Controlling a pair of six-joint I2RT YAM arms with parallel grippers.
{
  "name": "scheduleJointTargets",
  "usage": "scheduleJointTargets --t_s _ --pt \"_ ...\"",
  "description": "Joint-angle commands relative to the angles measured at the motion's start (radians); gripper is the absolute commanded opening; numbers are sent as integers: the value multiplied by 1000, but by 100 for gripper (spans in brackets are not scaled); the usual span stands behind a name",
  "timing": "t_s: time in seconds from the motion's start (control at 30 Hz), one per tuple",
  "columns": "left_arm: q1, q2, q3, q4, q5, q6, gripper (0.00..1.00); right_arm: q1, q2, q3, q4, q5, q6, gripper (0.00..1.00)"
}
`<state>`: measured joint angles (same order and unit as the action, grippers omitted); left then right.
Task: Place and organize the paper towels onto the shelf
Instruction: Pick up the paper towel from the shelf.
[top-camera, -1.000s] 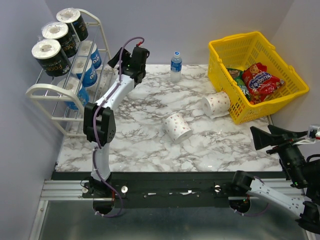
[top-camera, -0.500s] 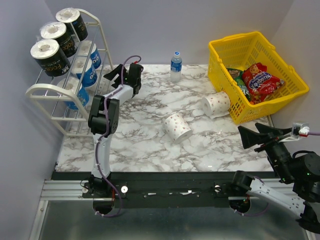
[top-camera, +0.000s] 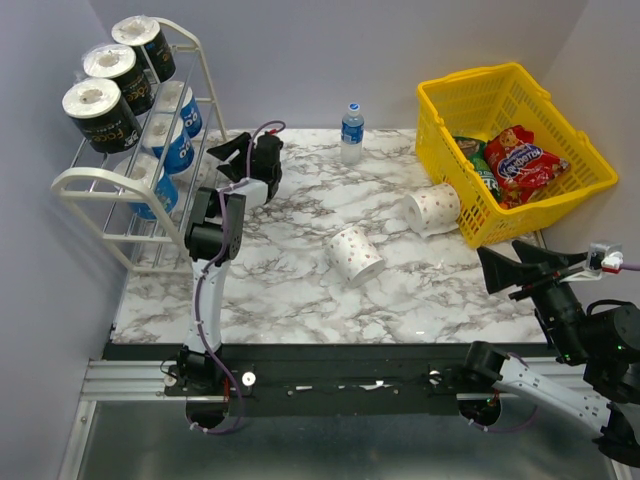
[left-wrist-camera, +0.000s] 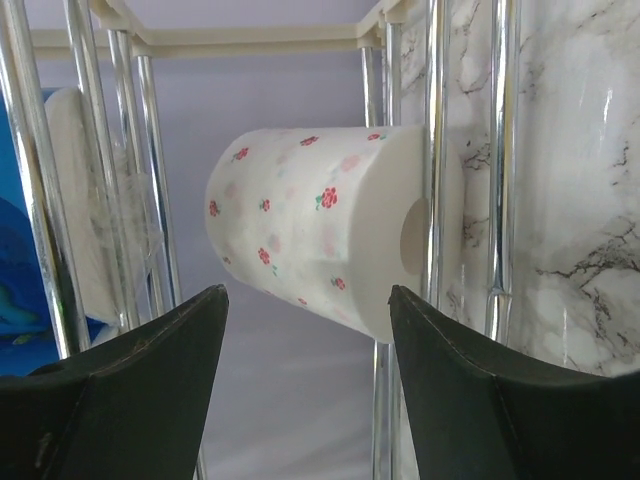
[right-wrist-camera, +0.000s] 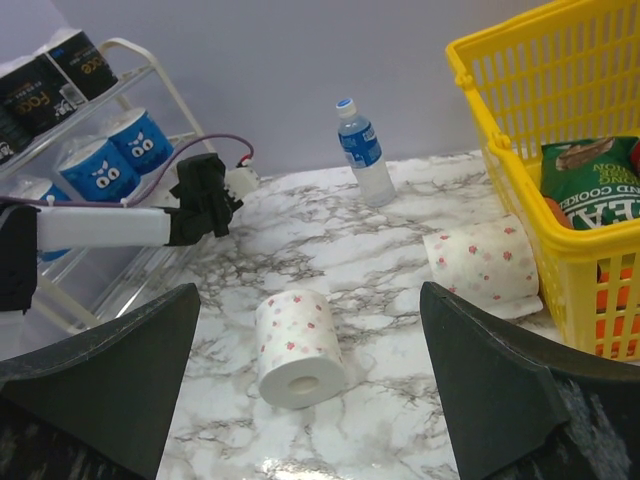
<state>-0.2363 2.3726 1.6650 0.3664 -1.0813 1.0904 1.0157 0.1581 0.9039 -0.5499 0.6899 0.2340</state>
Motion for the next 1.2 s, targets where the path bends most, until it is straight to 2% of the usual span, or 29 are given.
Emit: scheduleJointTargets --t_s 0.0,0.63,0.77,1.17 --pt "22 59 32 83 -38 62 78 6 -14 9 27 28 -25 100" --pt "75 140 70 189 -37 155 73 6 -17 24 47 54 -56 100" --pt "83 162 90 252 -40 215 73 7 -6 26 47 59 -59 100" --pt "104 214 127 334 -48 281 62 6 15 20 61 66 -64 100"
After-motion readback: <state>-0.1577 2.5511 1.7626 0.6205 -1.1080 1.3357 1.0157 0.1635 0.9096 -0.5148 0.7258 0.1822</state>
